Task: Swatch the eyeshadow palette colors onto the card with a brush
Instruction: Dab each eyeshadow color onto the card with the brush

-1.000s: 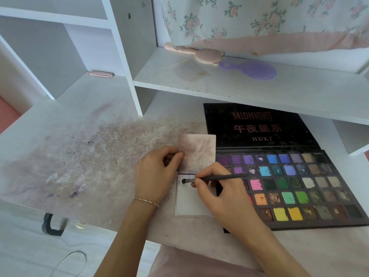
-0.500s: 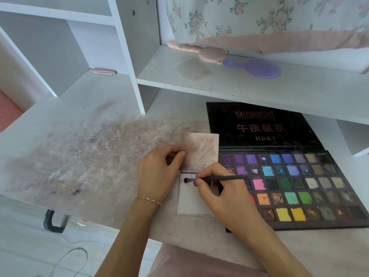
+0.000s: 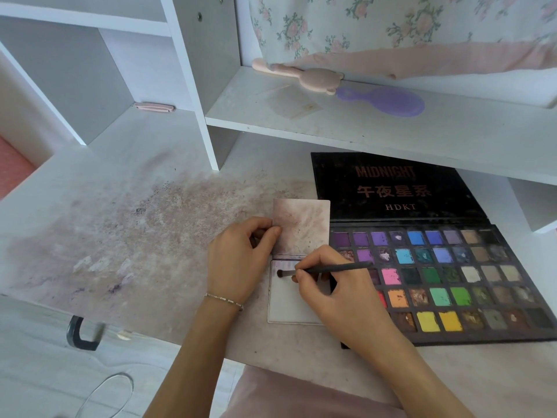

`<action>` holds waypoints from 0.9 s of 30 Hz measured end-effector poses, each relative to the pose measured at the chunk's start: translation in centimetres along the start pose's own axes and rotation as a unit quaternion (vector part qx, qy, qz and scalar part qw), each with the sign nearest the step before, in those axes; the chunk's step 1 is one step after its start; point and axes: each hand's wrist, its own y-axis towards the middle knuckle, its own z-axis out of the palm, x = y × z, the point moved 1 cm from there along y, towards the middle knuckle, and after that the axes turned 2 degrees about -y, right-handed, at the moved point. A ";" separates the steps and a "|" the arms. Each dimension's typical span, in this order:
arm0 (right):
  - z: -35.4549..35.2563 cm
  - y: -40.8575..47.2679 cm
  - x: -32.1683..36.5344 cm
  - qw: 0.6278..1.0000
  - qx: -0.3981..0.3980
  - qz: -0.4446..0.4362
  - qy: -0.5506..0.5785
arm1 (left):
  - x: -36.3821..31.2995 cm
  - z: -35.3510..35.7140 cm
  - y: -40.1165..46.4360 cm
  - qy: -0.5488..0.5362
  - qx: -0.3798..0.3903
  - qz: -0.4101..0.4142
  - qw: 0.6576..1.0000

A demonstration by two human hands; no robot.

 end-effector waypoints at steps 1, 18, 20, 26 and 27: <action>0.0 0.0 0.0 1.000 -0.001 0.000 0.000 | 0.0 0.0 0.0 0.000 0.000 -0.001 1.000; 0.0 0.1 0.0 1.000 0.004 0.001 -0.001 | 0.1 0.0 0.0 0.002 -0.001 -0.003 1.000; 0.0 0.1 0.0 1.000 0.004 0.000 -0.002 | 0.1 0.0 0.0 0.000 0.001 -0.003 1.000; 0.0 0.1 -0.1 1.000 0.004 0.003 -0.004 | 0.0 0.0 0.0 -0.003 0.003 0.001 1.000; 0.0 0.1 -0.1 1.000 0.006 0.003 -0.004 | 0.0 0.0 0.0 -0.002 0.003 0.001 1.000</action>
